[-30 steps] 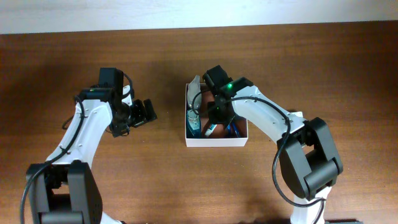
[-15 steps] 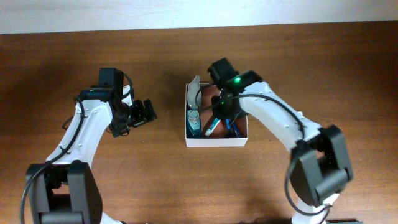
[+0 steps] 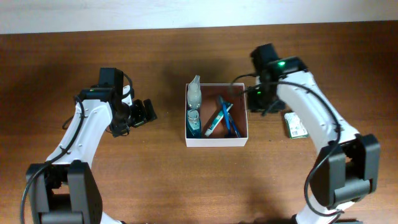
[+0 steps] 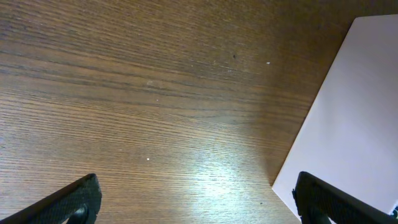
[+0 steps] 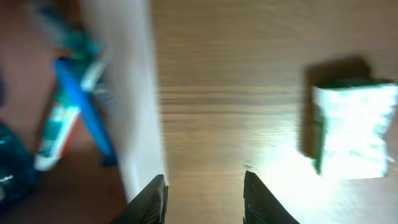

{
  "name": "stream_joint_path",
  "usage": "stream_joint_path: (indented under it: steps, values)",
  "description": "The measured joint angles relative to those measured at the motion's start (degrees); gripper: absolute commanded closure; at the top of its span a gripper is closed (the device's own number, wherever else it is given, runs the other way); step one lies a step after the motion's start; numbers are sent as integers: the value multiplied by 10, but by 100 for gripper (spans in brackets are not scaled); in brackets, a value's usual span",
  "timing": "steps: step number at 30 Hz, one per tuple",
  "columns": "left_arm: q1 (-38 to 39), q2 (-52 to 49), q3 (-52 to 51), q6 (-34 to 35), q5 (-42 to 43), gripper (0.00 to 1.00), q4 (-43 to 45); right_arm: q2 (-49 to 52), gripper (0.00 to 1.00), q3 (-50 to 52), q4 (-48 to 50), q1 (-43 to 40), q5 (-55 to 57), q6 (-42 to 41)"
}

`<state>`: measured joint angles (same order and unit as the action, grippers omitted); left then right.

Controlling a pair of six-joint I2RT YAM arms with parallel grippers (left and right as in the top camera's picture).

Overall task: Pack container
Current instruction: 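Move the right gripper down and grasp the white-green 100g sachet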

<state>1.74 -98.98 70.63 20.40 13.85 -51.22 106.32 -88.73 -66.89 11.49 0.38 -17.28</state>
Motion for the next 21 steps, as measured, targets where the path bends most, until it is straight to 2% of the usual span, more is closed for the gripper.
stream_joint_path:
  steps: [6, 9, 15, 21]
  values:
    - [0, 0, 0, 0, 0, 1, 0, 0, 66, 1, -14, -79, 0, 29]
    - [0, 0, 0, 0, 0, 1, 0, 0, 61, 13, -14, -108, 9, 43]
    - [0, 0, 0, 0, 0, 1, 0, 0, 28, 79, 16, -145, 46, 56]
    - [0, 0, 0, 0, 0, 1, 0, -1, 13, 172, 114, -173, 63, 80]
